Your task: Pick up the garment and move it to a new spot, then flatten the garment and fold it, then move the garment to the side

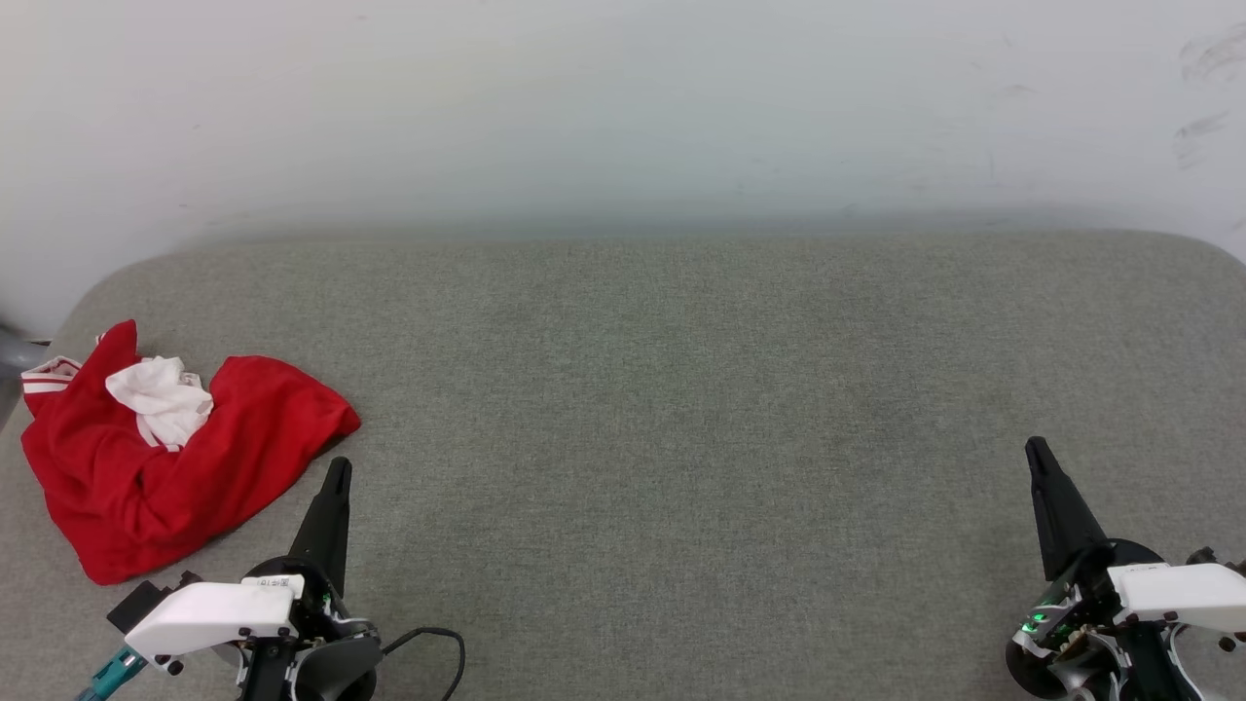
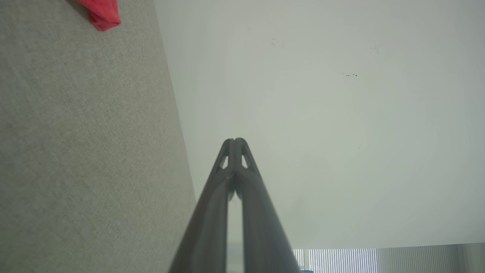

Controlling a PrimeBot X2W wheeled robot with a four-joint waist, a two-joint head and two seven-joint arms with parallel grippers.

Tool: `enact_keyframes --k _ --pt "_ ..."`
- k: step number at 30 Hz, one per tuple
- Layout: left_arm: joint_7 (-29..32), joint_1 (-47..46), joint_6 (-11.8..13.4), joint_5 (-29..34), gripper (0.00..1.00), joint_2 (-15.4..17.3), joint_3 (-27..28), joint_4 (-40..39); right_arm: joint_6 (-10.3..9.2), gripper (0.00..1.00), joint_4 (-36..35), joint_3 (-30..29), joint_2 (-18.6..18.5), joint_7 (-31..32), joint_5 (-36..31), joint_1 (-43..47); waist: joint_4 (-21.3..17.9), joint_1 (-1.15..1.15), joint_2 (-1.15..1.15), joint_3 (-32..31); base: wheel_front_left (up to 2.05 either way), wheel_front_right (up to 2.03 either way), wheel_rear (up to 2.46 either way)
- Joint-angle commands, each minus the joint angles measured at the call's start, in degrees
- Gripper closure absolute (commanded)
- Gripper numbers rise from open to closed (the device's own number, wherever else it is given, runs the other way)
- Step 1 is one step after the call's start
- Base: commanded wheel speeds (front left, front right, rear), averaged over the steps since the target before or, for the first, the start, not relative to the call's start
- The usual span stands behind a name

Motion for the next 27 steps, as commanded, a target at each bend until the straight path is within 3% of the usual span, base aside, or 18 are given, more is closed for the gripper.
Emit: enact_keyframes --k 1,27 --pt "0.1 -0.4 -0.3 0.0 1.00 -0.1 0.1 -0.1 -0.02 1.00 0.0 0.0 0.2 0.1 -0.3 -0.7 0.0 0.00 0.00 0.0 0.00 0.00 0.00" --pt "0.0 0.0 0.0 0.0 1.00 0.0 0.0 0.0 0.00 1.00 0.0 0.0 0.0 0.0 0.0 0.0 0.0 0.00 0.00 0.0 0.00 0.00 0.00"
